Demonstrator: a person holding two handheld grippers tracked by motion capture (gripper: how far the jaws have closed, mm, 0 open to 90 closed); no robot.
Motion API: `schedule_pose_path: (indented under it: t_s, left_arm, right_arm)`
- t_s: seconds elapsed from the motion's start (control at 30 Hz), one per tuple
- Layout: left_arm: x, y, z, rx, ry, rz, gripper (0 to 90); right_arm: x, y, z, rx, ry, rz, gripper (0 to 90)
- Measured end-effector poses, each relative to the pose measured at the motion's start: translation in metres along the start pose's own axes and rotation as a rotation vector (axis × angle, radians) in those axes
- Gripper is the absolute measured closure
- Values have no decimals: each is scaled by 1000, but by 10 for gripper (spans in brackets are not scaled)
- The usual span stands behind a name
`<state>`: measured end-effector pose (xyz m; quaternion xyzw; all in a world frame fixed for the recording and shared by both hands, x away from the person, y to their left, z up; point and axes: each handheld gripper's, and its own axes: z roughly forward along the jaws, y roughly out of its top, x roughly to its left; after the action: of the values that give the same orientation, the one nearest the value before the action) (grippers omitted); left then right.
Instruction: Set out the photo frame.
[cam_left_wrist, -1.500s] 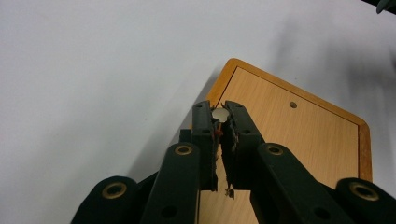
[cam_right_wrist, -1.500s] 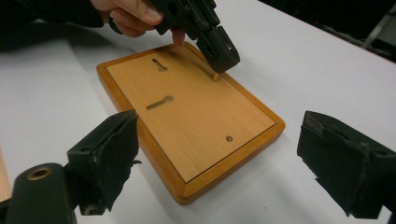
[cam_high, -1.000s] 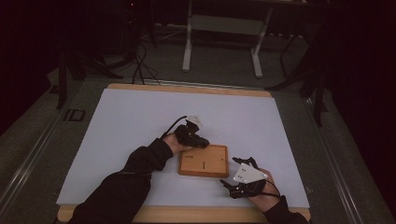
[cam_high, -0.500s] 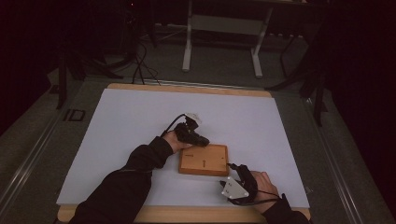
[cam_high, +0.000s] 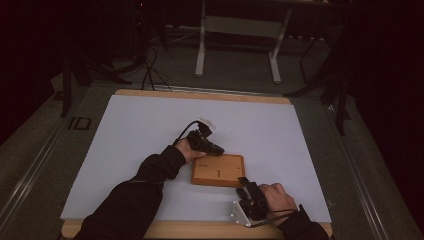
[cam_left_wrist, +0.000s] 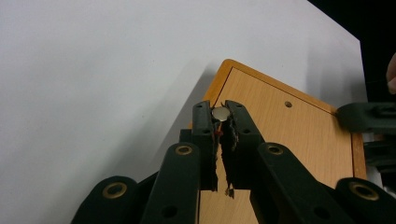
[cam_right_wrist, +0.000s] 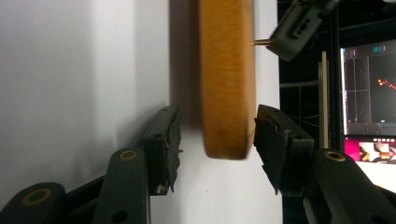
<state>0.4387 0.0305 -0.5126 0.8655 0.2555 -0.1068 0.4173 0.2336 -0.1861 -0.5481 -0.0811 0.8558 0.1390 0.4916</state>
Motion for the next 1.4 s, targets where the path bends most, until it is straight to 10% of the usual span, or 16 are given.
schedule_pose_path:
  t_s: [0.47, 0.83, 1.17, 1.23, 1.4]
  left_arm:
    - [-2, 1, 0, 11, 10, 8, 844]
    - [-5, 6, -1, 39, 33, 55, 832]
    - [-19, 2, -27, -72, 69, 142, 387]
    - [-22, 0, -32, -102, 101, 166, 173]
    - [-29, -10, -42, -143, 145, 211, 63]
  right_arm:
    - [9, 2, 8, 31, -99, -141, 662]
    - [8, -2, 9, 23, -117, -159, 674]
    - [0, -3, 6, 7, -104, -135, 687]
    - [-6, -3, 4, 0, -85, -120, 689]
    - [-16, -2, 2, -7, -46, -98, 691]
